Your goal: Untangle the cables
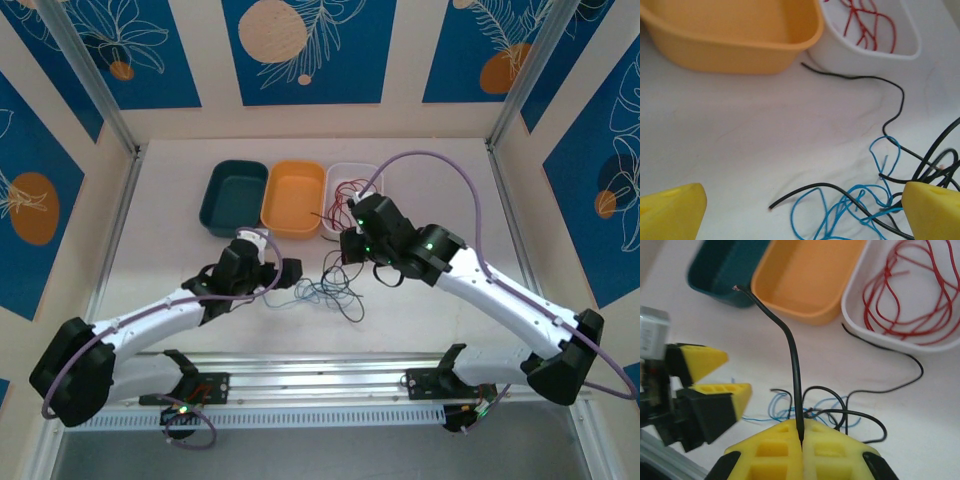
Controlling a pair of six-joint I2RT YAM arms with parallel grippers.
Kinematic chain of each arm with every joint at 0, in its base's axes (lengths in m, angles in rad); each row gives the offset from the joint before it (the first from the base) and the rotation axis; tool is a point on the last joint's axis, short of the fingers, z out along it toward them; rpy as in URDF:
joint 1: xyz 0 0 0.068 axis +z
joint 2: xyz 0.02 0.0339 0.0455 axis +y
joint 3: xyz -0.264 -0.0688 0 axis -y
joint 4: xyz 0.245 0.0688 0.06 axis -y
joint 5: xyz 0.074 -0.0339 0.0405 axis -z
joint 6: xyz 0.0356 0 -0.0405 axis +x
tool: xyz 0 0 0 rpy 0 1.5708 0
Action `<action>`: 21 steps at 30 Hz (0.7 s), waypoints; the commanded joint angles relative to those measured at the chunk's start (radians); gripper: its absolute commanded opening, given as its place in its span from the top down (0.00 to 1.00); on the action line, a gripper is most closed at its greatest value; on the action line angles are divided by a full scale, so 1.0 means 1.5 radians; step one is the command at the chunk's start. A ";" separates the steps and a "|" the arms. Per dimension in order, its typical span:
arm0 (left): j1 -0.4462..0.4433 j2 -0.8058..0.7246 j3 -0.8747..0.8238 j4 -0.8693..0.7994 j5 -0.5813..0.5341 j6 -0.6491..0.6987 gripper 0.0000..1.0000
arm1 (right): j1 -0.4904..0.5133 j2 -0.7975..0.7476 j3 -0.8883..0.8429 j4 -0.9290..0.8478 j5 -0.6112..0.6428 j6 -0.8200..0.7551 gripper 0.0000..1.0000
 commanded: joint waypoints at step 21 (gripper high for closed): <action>0.010 0.054 0.030 0.268 0.307 0.115 0.34 | -0.052 -0.109 -0.046 0.153 -0.155 -0.047 1.00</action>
